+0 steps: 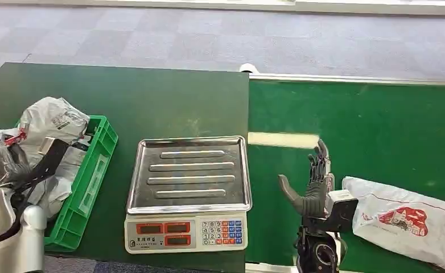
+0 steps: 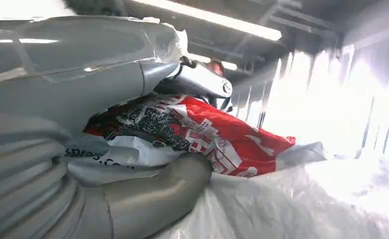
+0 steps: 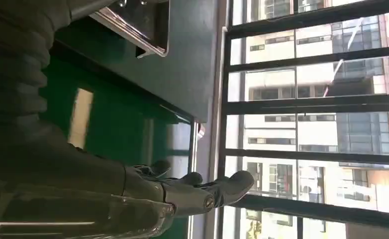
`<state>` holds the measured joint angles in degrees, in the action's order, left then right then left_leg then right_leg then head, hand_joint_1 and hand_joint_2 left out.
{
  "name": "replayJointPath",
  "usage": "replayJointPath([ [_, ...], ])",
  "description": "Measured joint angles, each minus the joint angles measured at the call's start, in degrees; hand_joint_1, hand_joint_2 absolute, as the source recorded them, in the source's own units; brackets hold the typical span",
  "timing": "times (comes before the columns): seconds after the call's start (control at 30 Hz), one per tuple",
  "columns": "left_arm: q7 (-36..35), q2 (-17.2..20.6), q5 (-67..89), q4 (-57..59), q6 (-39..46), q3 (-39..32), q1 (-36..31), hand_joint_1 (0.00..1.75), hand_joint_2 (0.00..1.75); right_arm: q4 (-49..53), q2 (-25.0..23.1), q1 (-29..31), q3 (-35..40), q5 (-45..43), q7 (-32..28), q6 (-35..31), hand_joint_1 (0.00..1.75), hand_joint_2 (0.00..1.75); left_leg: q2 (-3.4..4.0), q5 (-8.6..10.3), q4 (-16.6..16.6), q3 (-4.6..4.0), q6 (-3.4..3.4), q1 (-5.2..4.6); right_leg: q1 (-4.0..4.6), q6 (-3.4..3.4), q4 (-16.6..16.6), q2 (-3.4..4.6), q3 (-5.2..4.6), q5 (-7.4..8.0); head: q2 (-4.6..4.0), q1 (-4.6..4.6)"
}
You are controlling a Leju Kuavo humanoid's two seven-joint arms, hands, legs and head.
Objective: Moved the parcel from conveyor to table for the left to box.
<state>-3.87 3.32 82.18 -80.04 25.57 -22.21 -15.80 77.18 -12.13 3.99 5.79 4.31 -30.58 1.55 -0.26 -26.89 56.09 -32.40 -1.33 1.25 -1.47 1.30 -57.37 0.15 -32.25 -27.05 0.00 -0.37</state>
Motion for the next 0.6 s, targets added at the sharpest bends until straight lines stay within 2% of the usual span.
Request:
replayJointPath([
  [0.4,-2.4,2.1,1.6,1.7,-4.7,1.8,0.1,1.75,1.75,0.3,0.0,0.0,-0.8,0.2,0.2,0.5,0.0,1.75,0.03,0.0,0.0,0.0,0.0,0.01,0.01,0.0,0.0,0.0,-0.01,0.0,0.0,-0.02],
  [0.6,-5.5,2.8,4.7,2.8,-16.6,2.7,0.3,1.75,1.75,0.6,0.0,0.1,-1.2,0.9,0.9,1.3,0.0,1.75,0.03,0.0,0.0,0.01,0.0,0.01,0.01,0.0,0.0,0.0,0.01,0.0,0.0,-0.02],
])
